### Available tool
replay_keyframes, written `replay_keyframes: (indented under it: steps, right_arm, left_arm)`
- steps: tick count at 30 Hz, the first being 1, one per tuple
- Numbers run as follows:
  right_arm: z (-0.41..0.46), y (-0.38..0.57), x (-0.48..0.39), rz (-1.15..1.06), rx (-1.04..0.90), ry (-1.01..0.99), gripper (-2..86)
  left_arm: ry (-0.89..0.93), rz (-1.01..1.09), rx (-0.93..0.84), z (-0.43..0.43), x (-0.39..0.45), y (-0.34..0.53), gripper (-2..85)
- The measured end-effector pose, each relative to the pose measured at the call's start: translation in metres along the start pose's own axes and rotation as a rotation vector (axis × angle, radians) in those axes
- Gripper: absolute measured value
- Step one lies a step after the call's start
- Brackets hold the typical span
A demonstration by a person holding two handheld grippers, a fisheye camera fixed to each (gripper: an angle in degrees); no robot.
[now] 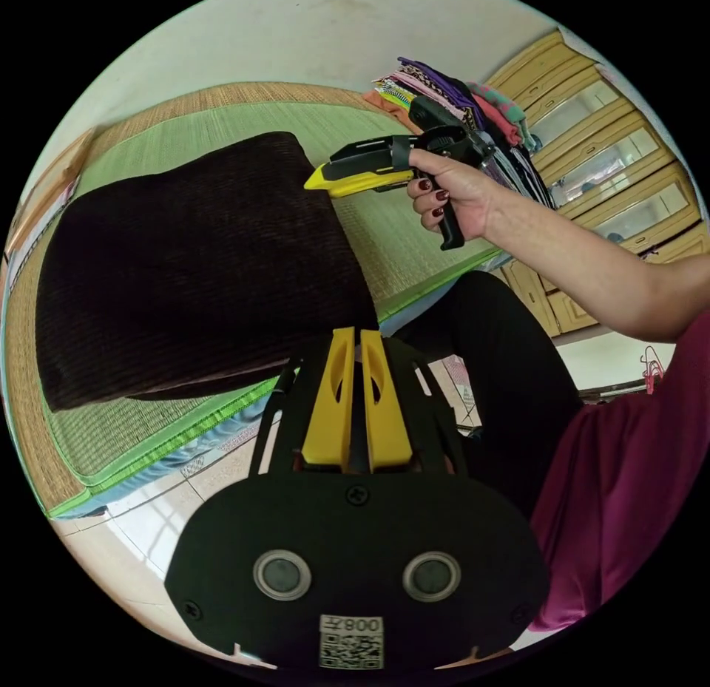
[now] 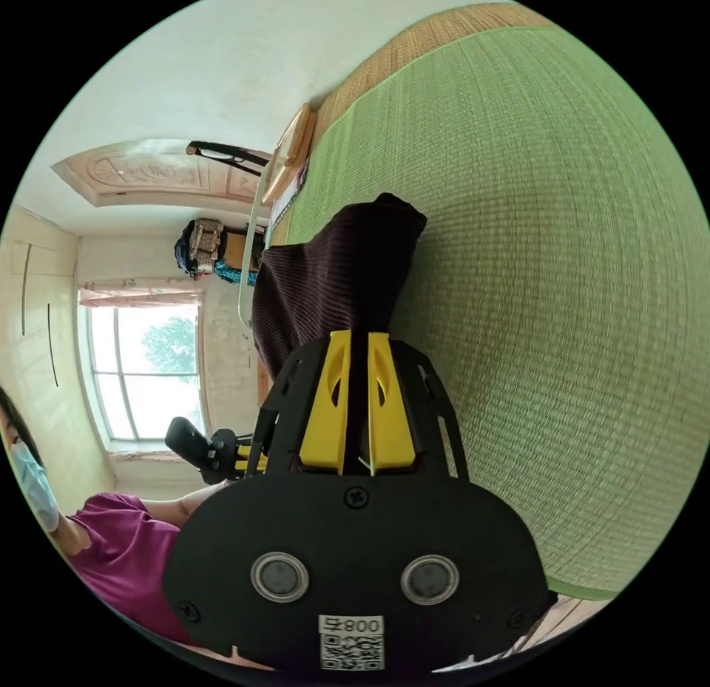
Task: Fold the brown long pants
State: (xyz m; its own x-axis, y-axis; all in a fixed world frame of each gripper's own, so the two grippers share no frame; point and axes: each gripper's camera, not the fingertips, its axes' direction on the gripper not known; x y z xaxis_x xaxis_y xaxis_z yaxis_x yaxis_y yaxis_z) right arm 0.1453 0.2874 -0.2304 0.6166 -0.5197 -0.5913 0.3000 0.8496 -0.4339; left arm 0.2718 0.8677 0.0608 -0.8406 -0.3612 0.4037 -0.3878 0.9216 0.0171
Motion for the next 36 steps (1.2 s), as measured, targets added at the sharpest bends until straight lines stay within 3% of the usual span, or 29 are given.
replay_keyframes:
  steps: [3,6,11,14,18,22,25,31,33,36]
  right_arm:
    - [0.004,-0.005,0.003,-0.007,-0.046,0.032,3.3]
    - [0.001,-0.004,0.014,0.014,-0.032,0.002,3.0]
    - [-0.009,-0.029,0.012,-0.015,-0.07,0.061,2.7]
    - [-0.022,-0.07,0.001,-0.036,-0.08,0.141,2.5]
    - [-0.036,-0.106,-0.018,-0.035,-0.087,0.224,1.4]
    - [-0.051,-0.084,-0.031,-0.077,-0.038,0.226,0.4]
    - [-0.064,-0.039,-0.023,-0.091,-0.01,0.172,0.1]
    - [-0.088,0.059,0.005,-0.035,0.063,0.046,0.0]
    - [-0.097,0.093,0.008,0.003,0.096,0.029,0.0]
    - [-0.113,0.135,0.008,0.037,0.142,0.057,0.0]
  left_arm:
    - [0.023,-0.027,-0.033,0.005,-0.008,-0.007,1.8]
    - [0.126,-0.081,0.057,-0.024,-0.027,-0.009,1.7]
    - [-0.041,-0.323,0.421,-0.145,-0.1,0.026,1.5]
    - [-0.173,-0.434,0.484,-0.183,-0.149,0.035,0.7]
    - [-0.212,-0.582,0.308,-0.16,-0.222,0.026,0.2]
    - [-0.032,-0.658,0.119,-0.085,-0.257,0.023,0.1]
    - [-0.106,-0.663,0.16,-0.076,-0.234,0.028,0.0]
    - [0.061,-0.522,0.118,-0.058,-0.18,0.027,-0.1]
    - [0.152,-0.468,0.095,-0.036,-0.146,0.024,-0.1]
    - [0.453,-0.293,0.001,0.028,-0.071,0.006,0.0]
